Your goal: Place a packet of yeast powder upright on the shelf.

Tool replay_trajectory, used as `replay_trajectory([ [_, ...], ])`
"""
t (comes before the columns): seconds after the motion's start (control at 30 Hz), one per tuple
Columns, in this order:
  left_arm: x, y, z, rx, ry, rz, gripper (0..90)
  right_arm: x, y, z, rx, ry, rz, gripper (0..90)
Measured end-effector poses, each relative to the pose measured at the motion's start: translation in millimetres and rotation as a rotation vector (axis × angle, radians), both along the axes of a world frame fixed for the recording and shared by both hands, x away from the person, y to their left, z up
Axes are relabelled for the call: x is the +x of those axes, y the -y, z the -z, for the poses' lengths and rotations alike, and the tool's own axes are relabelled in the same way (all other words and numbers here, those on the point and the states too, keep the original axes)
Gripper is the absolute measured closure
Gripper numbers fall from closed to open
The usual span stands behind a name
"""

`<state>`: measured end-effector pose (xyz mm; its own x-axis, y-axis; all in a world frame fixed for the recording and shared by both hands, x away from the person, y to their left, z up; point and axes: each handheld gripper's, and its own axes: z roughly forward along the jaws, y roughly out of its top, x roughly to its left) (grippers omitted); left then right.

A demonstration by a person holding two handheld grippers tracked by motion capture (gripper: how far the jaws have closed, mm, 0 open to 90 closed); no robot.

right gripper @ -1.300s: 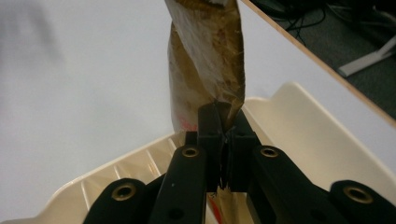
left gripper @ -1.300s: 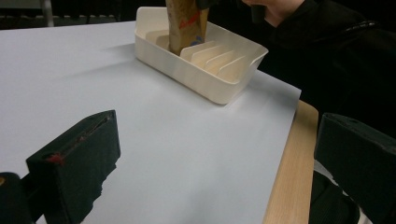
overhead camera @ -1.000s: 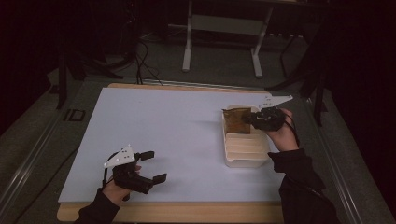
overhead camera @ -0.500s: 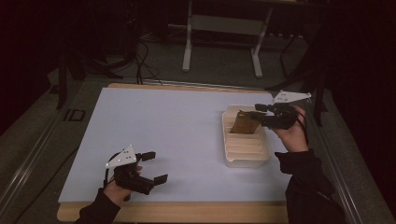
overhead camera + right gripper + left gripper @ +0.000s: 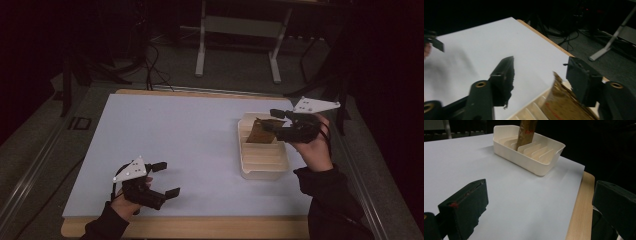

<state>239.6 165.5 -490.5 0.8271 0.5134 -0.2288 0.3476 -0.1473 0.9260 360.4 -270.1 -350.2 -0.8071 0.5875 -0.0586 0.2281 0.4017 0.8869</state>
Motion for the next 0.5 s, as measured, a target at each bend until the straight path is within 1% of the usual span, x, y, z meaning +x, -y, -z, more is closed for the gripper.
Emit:
replay_trajectory([
  [0.03, -0.1, 0.1, 0.1, 0.003, -0.001, 0.000, 1.1, -3.0, -1.8, -0.9, 0.002, 0.001, 0.000, 36.1],
  [0.1, 0.0, 0.0, 0.1, 0.004, 0.000, 0.001, 1.1, -9.3, -6.1, -1.7, 0.004, 0.007, -0.002, 30.4],
  [0.23, -0.6, 0.6, -0.3, 0.008, 0.004, -0.001, 1.1, -21.7, -14.9, -0.9, -0.012, 0.014, 0.011, 20.2],
  [0.3, -1.2, 1.2, 0.1, 0.026, 0.019, -0.003, 1.1, -25.6, -18.2, 1.1, -0.007, 0.004, 0.004, 16.9],
  [0.37, -1.9, 2.5, 0.9, 0.033, 0.020, 0.000, 1.1, -28.9, -20.6, 3.7, -0.005, -0.003, -0.003, 15.1],
  [0.4, -2.2, 2.9, 1.1, 0.036, 0.023, 0.001, 1.1, -31.0, -21.6, 5.1, -0.008, 0.001, 0.000, 13.9],
  [0.43, -2.2, 3.3, 1.0, 0.041, 0.027, 0.003, 1.1, -33.2, -22.4, 6.4, -0.007, 0.002, 0.003, 14.0],
  [0.47, -2.2, 3.4, 0.8, 0.042, 0.029, 0.002, 1.0, -35.0, -22.9, 7.9, -0.001, -0.006, -0.006, 13.9],
  [0.5, -2.2, 3.5, 0.6, 0.038, 0.028, 0.001, 1.1, -37.0, -23.3, 9.4, 0.001, -0.004, -0.005, 13.9],
])
